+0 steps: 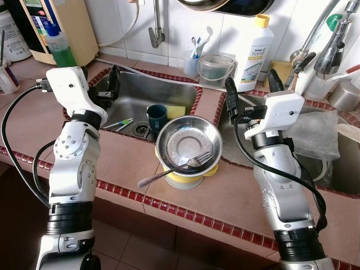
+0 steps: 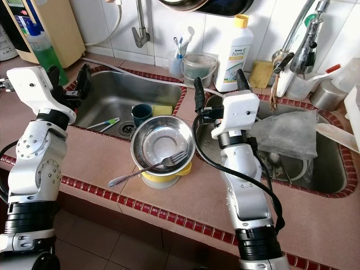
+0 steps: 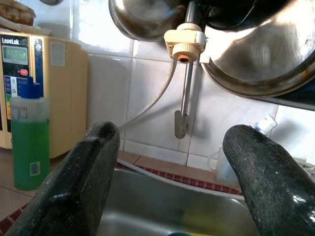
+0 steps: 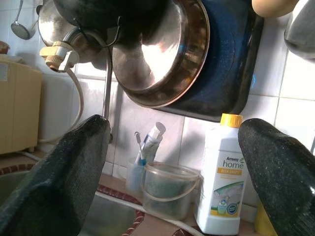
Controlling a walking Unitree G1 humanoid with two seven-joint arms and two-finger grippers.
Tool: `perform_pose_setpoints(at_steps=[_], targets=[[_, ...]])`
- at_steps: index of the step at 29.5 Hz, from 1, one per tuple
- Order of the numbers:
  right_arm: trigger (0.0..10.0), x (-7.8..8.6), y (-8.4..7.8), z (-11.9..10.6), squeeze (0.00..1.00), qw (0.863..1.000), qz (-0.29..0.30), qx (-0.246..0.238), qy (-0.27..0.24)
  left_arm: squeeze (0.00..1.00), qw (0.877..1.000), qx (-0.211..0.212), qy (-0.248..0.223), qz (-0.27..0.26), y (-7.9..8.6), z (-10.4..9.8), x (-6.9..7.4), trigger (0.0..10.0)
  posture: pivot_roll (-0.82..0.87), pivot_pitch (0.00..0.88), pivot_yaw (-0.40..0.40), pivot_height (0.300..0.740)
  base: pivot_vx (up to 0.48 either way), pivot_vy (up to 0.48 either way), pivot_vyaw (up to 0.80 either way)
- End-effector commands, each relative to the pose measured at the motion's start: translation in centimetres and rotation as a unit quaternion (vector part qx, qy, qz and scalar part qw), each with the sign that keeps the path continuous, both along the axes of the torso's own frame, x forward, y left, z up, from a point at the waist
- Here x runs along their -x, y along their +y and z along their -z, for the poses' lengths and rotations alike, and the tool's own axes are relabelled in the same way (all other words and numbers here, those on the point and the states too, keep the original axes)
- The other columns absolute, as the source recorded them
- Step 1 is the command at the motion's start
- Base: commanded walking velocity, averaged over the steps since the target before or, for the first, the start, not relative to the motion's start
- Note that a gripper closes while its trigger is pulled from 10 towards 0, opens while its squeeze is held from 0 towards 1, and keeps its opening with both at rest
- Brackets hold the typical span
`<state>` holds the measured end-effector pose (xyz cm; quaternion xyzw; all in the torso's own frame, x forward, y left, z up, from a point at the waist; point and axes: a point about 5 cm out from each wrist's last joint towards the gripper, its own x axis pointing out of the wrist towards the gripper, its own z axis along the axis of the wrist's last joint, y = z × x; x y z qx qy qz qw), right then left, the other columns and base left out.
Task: Kitchen organization
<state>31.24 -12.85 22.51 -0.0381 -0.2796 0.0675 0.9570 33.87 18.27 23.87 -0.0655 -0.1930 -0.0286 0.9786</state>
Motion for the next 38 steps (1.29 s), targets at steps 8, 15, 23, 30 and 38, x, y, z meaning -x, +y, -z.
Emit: perform_pose_setpoints(at_steps=[8,15,23,30,38], targets=[[10.0,-0.2,0.0,-0.8,0.0,1.0,-0.001,0.0,-0.018,0.0,1.0,0.007,0.004,-0.001,-0.2,-0.2,-0.4,10.0,-0.09,0.009,0.029,0.74,0.0,0.43,0.0],[10.0,-0.2,-0.1,-0.9,0.0,1.0,-0.001,0.002,-0.021,0.0,1.0,0.009,0.001,0.002,-0.4,-0.3,-0.6,10.0,-0.09,0.006,0.03,0.74,0.0,0.48,0.0],[10.0,-0.2,0.0,-1.0,0.0,1.0,-0.001,0.005,-0.023,0.0,1.0,0.008,0.0,0.007,-0.6,-0.4,-0.7,10.0,-0.1,0.005,0.032,0.74,0.0,0.364,0.0],[10.0,-0.3,0.1,-0.9,0.0,1.0,-0.002,0.005,-0.022,0.0,1.0,0.003,-0.003,0.011,-0.8,-0.5,-0.7,10.0,-0.09,0.003,0.033,0.74,0.0,0.122,0.0],[10.0,-0.4,0.3,-0.6,0.0,1.0,-0.004,0.002,-0.01,0.0,1.0,0.004,-0.01,0.026,-1.3,-0.5,-0.4,10.0,-0.09,0.003,0.034,0.74,0.0,0.0,-0.38]])
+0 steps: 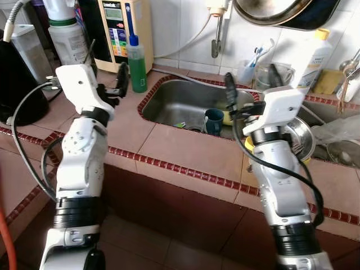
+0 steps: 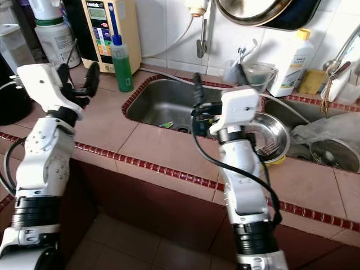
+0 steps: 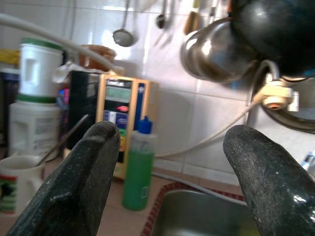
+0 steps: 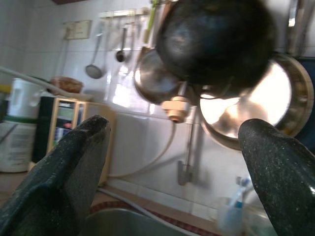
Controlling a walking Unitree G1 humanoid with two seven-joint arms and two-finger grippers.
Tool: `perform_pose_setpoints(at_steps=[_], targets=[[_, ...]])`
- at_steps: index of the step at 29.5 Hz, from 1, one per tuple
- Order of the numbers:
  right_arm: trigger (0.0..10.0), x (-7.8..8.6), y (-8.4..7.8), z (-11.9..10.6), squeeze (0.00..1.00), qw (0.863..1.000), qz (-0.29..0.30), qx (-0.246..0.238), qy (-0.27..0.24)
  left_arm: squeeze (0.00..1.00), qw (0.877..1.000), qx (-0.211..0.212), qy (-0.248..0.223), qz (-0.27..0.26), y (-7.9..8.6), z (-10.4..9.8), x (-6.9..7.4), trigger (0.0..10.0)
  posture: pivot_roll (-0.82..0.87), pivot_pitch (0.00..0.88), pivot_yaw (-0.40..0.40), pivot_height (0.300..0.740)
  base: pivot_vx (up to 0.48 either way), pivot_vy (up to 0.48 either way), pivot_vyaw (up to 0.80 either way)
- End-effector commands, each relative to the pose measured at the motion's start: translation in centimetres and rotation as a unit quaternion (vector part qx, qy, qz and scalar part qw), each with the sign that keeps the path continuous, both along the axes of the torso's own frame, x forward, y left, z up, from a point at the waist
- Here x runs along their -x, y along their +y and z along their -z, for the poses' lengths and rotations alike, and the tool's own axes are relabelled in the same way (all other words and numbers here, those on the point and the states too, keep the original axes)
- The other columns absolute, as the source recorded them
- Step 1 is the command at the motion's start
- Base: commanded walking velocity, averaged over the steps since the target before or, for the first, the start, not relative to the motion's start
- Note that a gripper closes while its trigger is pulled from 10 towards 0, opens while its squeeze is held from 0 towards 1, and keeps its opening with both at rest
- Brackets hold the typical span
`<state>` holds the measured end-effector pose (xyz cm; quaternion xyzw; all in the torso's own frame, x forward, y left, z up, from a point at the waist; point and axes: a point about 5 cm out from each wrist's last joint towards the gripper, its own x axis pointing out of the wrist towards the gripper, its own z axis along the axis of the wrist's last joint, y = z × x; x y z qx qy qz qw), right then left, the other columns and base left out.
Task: Kitchen organization
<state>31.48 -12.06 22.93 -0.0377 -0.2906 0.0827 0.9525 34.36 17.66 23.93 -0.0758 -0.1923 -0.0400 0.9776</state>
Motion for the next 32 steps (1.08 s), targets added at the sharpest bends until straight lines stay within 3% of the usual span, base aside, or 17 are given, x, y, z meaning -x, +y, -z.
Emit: perform_pose_setpoints(at_steps=[1,14,20,22,27,32], targets=[[10.0,-0.2,-0.5,-0.1,0.0,1.0,0.011,-0.001,0.001,0.0,1.0,-0.004,-0.011,0.013,-0.7,-0.5,0.1,10.0,-0.09,0.003,0.034,0.74,0.0,0.0,-0.77],[10.0,0.1,-0.1,0.7,0.0,1.0,0.003,0.002,0.02,0.0,0.999,-0.032,-0.002,0.023,-0.8,0.0,0.7,10.0,-0.07,0.039,0.027,0.74,0.0,0.0,-0.77],[10.0,0.2,-0.1,1.0,0.0,1.0,-0.002,0.006,0.029,0.0,0.999,-0.025,-0.002,0.026,-0.8,0.1,1.1,10.0,-0.06,0.043,0.016,0.74,0.0,-0.404,-0.77],[10.0,0.2,-0.1,1.1,0.0,1.0,-0.003,0.007,0.03,0.0,1.0,0.002,-0.01,0.024,-0.6,-0.1,1.3,10.0,-0.06,0.043,0.011,0.74,0.0,0.0,-0.77],[10.0,0.2,0.0,1.1,0.0,1.0,-0.007,0.008,0.028,0.0,1.0,0.008,-0.005,0.017,-0.5,0.0,1.4,10.0,-0.05,0.04,-0.003,0.74,0.0,0.0,-0.7],[10.0,0.2,0.2,1.0,0.0,0.999,-0.016,0.015,0.023,0.0,1.0,0.004,0.001,0.013,-0.2,0.3,1.9,10.0,-0.04,0.04,-0.013,0.74,0.0,0.0,0.0]])
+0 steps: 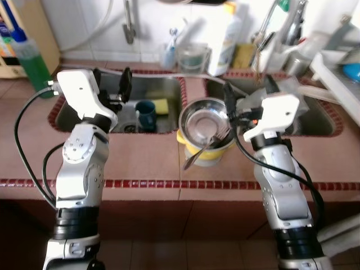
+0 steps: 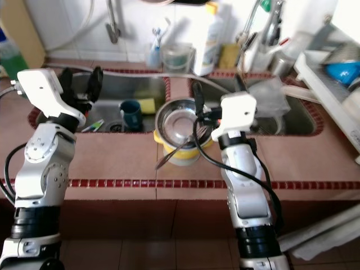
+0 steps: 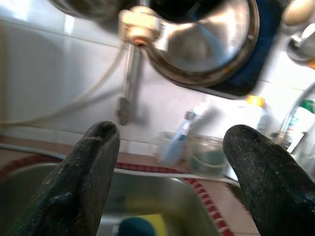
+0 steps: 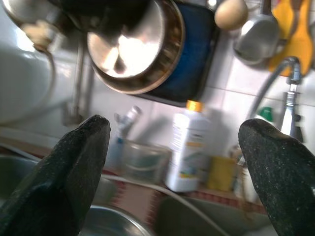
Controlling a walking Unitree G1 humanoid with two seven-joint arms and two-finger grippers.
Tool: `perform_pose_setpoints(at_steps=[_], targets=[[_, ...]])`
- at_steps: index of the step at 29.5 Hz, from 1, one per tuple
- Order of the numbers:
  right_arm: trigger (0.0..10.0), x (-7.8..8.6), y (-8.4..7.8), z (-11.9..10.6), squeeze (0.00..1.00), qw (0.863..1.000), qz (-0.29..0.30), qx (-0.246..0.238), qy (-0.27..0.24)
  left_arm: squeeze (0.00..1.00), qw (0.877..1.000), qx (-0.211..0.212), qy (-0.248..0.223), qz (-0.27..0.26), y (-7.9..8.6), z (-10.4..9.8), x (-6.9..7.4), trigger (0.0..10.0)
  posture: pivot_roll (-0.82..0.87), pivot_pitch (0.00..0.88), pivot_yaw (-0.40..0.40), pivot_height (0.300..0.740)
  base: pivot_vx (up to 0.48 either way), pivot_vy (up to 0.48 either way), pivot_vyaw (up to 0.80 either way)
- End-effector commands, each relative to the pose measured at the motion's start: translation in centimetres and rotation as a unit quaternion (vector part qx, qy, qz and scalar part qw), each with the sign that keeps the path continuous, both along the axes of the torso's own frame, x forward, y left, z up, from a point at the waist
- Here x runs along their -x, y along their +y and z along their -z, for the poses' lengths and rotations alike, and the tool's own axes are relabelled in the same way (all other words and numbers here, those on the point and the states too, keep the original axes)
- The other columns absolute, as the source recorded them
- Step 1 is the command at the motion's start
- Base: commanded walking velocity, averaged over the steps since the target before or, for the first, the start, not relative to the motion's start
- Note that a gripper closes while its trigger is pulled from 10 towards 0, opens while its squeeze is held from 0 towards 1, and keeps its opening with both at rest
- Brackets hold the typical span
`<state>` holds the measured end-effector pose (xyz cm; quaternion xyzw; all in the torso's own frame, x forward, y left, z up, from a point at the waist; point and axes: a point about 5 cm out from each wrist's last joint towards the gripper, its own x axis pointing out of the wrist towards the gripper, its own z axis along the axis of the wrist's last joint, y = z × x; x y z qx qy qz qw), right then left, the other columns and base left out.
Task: Kitchen organization
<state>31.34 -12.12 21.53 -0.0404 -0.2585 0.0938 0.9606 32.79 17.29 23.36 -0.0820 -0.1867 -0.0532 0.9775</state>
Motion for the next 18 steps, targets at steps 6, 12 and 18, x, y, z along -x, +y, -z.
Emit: perform_pose_setpoints(at_steps=[6,12,18], targets=[[10.0,0.3,0.4,-0.1,0.0,1.0,-0.011,0.011,-0.006,0.0,1.0,-0.022,0.0,-0.012,1.2,0.2,0.9,10.0,-0.04,0.045,-0.015,0.74,0.0,0.0,0.0],[10.0,0.6,0.4,0.3,0.0,1.0,-0.012,0.016,0.0,0.0,0.998,-0.057,0.006,0.005,1.9,0.7,1.6,10.0,-0.04,0.058,-0.012,0.74,0.0,0.0,0.0],[10.0,1.5,-0.4,1.6,0.0,1.0,-0.002,0.028,0.012,0.0,0.994,-0.102,0.015,0.032,2.2,1.5,2.7,10.0,-0.04,0.076,-0.006,0.74,0.0,0.0,0.0]])
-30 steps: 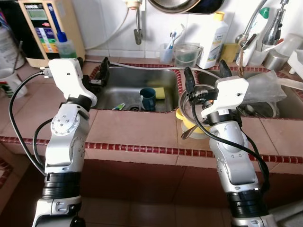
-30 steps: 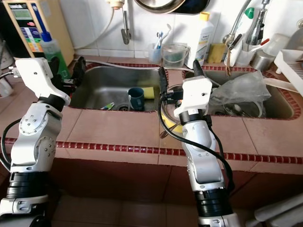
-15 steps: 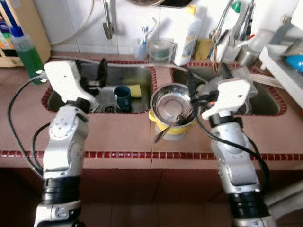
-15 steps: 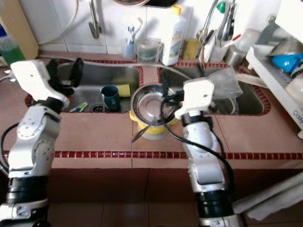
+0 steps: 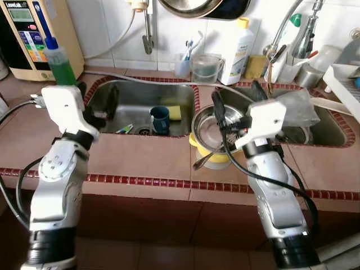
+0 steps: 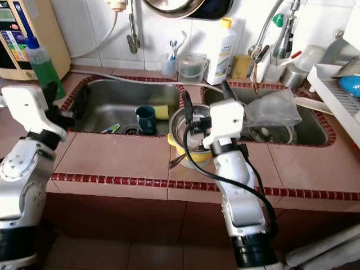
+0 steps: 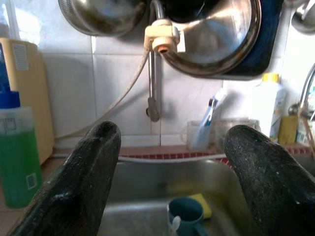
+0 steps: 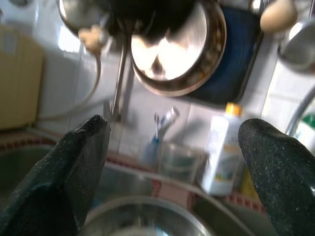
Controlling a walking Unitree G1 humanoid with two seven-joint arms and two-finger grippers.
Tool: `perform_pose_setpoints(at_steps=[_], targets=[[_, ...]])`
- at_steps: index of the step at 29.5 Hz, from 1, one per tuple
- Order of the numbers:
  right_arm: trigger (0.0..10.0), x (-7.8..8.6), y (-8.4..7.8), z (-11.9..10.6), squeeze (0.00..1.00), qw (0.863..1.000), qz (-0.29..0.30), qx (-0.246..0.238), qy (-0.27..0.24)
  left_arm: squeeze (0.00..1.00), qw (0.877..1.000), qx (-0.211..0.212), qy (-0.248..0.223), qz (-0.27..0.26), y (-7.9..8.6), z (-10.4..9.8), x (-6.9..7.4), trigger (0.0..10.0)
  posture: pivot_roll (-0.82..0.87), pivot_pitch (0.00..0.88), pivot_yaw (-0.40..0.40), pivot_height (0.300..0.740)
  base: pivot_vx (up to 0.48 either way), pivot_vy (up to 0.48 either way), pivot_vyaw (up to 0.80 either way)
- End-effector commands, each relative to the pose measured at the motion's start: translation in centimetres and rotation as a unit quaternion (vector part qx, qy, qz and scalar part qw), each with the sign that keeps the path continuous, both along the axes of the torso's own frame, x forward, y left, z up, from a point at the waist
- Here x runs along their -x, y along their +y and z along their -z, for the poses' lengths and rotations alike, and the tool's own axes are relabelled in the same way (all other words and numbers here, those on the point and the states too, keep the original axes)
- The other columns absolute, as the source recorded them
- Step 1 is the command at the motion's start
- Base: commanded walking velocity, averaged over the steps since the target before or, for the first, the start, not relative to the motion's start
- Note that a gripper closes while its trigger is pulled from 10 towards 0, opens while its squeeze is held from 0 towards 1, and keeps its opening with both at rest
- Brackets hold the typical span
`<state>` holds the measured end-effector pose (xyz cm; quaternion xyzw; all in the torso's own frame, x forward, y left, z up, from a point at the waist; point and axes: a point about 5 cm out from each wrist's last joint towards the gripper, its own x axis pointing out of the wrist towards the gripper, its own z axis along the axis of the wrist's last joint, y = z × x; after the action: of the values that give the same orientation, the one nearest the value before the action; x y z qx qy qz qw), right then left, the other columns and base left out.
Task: Kitchen organization
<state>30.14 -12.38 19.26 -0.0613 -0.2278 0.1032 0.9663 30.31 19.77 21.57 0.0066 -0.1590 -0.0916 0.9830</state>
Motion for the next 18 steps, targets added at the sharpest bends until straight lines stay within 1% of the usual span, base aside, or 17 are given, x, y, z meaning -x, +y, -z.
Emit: perform_pose_setpoints(at_steps=[1,5,10,12,14,18], targets=[[10.0,0.5,-0.1,-0.5,0.0,1.0,0.0,0.004,-0.015,0.0,1.0,-0.011,-0.001,0.01,-0.4,-0.1,0.3,10.0,-0.04,0.083,-0.003,0.74,0.0,0.0,0.0],[10.0,1.1,0.0,0.2,0.0,1.0,-0.001,0.006,-0.005,0.0,1.0,-0.015,0.008,0.024,-1.0,0.6,0.7,10.0,-0.05,0.096,0.004,0.74,0.0,0.0,0.0],[10.0,1.5,0.5,0.5,0.0,1.0,-0.004,0.005,-0.006,0.0,1.0,-0.003,0.006,0.031,-1.1,0.8,0.8,10.0,-0.05,0.102,0.009,0.74,0.0,0.0,0.0],[10.0,1.7,0.7,0.6,0.0,1.0,-0.006,0.007,-0.009,0.0,0.999,-0.006,0.004,0.038,-1.2,1.0,1.1,10.0,-0.06,0.107,0.013,0.74,0.0,0.0,0.0],[10.0,2.0,0.8,0.8,0.0,1.0,-0.011,0.008,-0.01,0.0,0.999,-0.009,0.004,0.048,-1.4,1.3,1.5,10.0,-0.06,0.109,0.014,0.74,0.0,0.0,0.0],[10.0,2.9,1.2,1.5,0.0,0.999,-0.029,0.021,-0.012,0.0,0.995,-0.042,0.012,0.085,-2.1,2.6,3.1,10.0,-0.06,0.115,0.017,0.74,0.0,0.0,0.0]])
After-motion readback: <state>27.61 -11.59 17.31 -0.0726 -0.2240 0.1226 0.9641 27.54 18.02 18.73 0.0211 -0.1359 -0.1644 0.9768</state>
